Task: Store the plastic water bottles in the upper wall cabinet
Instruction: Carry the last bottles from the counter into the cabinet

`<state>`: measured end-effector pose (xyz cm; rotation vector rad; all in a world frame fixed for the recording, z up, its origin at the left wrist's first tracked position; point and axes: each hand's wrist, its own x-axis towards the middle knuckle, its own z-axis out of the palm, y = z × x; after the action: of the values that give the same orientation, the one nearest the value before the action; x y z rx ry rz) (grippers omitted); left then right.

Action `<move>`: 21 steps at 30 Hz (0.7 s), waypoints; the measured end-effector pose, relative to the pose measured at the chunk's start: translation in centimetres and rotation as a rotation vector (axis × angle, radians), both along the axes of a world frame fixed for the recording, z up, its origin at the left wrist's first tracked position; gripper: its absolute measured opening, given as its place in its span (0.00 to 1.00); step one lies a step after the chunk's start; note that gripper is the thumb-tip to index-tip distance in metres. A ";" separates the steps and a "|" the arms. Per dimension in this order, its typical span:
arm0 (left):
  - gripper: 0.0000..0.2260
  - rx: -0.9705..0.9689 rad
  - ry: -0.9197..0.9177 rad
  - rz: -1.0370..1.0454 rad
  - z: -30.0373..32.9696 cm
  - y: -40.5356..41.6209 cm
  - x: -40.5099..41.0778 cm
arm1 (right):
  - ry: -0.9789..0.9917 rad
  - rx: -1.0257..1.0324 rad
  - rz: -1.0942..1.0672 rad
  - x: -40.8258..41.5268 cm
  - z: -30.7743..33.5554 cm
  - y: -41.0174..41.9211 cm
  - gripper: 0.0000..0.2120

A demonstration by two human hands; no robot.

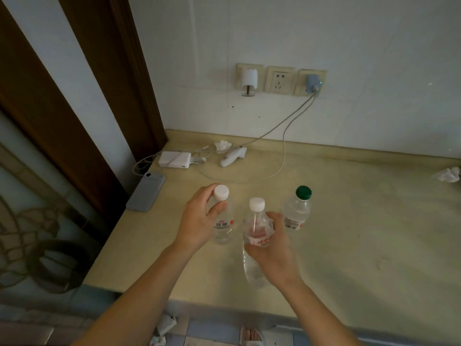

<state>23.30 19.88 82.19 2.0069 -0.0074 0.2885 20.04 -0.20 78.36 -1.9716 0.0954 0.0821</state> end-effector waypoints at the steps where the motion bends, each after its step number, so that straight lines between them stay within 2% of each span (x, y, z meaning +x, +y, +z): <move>1: 0.16 0.002 0.001 0.004 0.0 0.0 0.0 | -0.043 0.004 -0.003 -0.1 0.3 -0.1 0.37; 5: 0.16 0.023 0.000 -0.003 0.4 -0.3 -0.2 | -0.151 0.036 -0.057 -0.3 0.9 -0.1 0.39; 9: 0.16 0.067 -0.001 0.012 0.6 -0.4 -0.4 | -0.159 0.070 -0.087 -1.1 0.2 0.0 0.40; 13: 0.17 0.090 0.002 0.023 0.4 -0.7 -0.6 | -0.166 0.052 -0.062 -1.3 -0.1 -0.1 0.36; 21: 0.14 0.001 0.127 -0.025 0.3 -1.5 -0.7 | -0.186 0.011 0.011 -1.4 -0.1 -0.1 0.37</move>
<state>22.55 18.35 82.47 2.0218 0.0477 0.1452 18.68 -0.34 78.30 -1.9588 -0.0376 -0.0937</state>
